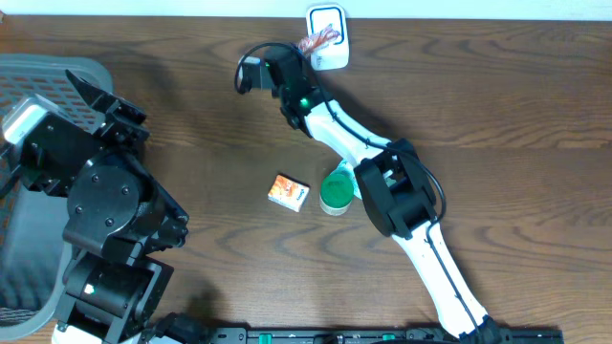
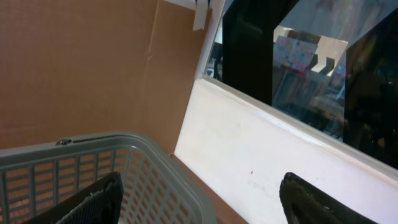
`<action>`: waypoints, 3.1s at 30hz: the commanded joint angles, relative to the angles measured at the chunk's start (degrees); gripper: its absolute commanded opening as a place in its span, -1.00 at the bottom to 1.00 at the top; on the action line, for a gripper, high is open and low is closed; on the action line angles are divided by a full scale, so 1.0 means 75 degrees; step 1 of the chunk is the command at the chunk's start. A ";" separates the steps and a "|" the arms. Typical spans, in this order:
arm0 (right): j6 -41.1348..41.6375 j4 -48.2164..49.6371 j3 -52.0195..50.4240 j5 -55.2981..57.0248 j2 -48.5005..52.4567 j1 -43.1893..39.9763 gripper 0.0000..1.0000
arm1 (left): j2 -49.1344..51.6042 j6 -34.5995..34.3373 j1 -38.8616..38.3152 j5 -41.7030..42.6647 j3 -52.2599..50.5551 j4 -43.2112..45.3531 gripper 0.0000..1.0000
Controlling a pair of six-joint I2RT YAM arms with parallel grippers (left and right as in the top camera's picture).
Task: Scan the item barcode
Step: 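Carry the TOP bar to the white scanner and hold it over it, then move the TOP bar to the right table edge and release it, then reach the right gripper down over the green-capped bottle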
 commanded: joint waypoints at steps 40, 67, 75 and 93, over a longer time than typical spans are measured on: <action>0.8314 -0.4966 -0.4482 0.1475 -0.5045 -0.8760 0.68 | -0.0044 0.0289 0.0032 -0.0052 0.0000 0.0787 0.62; 0.6586 -0.9259 -0.4080 -0.3774 -0.7976 -0.1926 0.99 | -0.0050 0.0595 0.0032 -0.0650 0.0000 -0.0530 0.63; 0.6161 -0.8072 -0.4809 -0.3698 -0.6837 -0.0799 0.98 | -0.0050 0.0597 0.0032 -0.0845 0.0000 -0.0536 0.63; 0.6368 -0.7854 -0.4809 -0.2935 -0.4602 0.0047 0.81 | -0.0050 0.0600 0.0032 -0.0906 0.0000 -0.0539 0.64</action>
